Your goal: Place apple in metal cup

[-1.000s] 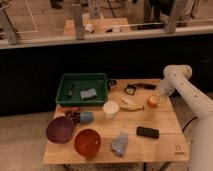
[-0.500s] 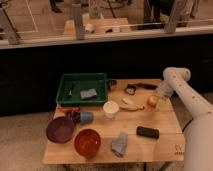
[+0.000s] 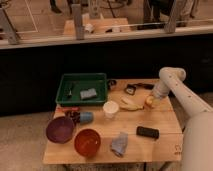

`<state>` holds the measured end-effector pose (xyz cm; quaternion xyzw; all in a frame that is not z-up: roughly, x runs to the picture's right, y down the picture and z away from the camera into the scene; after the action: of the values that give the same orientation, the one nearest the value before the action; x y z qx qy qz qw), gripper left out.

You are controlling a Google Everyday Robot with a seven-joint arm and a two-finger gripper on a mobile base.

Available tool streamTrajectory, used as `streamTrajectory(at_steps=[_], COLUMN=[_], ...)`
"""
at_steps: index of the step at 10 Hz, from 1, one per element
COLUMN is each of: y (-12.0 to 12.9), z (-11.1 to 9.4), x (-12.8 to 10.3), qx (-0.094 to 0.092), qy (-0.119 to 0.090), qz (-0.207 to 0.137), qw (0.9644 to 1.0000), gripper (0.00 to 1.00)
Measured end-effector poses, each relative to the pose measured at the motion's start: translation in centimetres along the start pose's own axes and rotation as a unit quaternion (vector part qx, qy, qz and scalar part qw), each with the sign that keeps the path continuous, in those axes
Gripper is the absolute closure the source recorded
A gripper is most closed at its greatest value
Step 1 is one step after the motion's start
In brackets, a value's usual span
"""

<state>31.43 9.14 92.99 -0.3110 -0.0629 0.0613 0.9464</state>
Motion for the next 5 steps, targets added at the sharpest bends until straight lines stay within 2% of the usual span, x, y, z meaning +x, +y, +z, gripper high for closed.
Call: streamTrajectory(at_steps=[1, 3, 5], y=[-0.1, 0.5, 1.0], z=[0.0, -0.6, -3.1], x=[0.0, -0.8, -3.3], qx=[0.000, 0.005, 0.028], qy=[0.001, -0.004, -0.024], qz=[-0.001, -0.013, -0.040], qw=[1.0000, 0.9999, 0.9985], gripper=[0.98, 1.00, 1.00])
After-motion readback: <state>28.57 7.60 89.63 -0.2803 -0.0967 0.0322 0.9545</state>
